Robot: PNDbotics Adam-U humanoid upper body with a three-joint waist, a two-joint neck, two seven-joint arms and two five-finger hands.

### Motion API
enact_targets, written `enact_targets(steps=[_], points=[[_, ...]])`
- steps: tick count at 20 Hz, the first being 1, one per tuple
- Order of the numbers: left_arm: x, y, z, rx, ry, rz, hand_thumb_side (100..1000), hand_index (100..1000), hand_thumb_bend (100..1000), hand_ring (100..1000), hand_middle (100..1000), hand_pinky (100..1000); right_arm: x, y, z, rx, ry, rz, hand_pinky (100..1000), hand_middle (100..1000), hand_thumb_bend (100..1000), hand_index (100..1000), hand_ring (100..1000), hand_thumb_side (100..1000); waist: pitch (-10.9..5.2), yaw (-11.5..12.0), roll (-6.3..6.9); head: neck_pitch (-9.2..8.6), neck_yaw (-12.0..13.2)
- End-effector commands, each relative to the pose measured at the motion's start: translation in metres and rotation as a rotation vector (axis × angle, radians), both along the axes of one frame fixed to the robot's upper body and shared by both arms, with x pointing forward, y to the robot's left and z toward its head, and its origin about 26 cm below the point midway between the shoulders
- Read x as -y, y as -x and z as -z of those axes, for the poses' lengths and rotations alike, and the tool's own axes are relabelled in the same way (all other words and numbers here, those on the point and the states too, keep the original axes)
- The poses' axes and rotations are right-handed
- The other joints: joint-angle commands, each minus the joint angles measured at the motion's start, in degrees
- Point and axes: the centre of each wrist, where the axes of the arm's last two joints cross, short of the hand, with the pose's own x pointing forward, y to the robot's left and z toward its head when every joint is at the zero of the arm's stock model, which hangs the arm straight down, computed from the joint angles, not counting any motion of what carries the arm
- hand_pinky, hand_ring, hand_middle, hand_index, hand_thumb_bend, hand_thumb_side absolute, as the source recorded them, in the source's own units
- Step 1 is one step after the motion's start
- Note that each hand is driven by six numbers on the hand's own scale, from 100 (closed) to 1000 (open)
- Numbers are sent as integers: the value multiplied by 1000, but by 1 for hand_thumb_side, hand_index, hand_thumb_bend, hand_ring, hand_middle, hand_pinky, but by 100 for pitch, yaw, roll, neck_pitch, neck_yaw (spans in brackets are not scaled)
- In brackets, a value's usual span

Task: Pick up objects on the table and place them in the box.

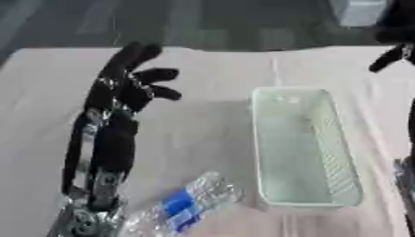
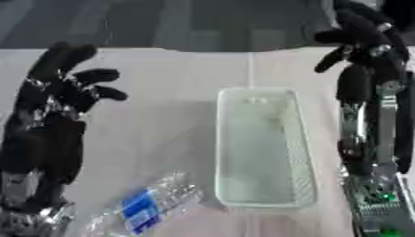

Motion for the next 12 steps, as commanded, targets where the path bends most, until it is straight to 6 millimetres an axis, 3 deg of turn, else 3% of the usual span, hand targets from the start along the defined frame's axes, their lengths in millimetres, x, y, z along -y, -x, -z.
enact_targets(steps=[1, 5, 12], points=[[-1, 2, -5, 18, 10, -7, 826, 915, 376, 771, 824, 622, 0, 2, -3, 14, -9, 2, 405, 826, 183, 866, 665, 1000, -148, 17, 11, 235, -52], [-1, 3, -4, 15, 10, -8, 825, 914, 377, 769, 823, 626, 0, 2, -4, 14, -12, 5, 404, 826, 184, 866, 665, 1000, -134, 9, 27, 384, -111], [-1, 2, -5, 16, 14, -12, 820, 915, 381, 769, 822, 631, 0, 2, -3, 11, -14, 8, 403, 826, 187, 866, 665, 1000, -119, 18, 47, 443, -69]])
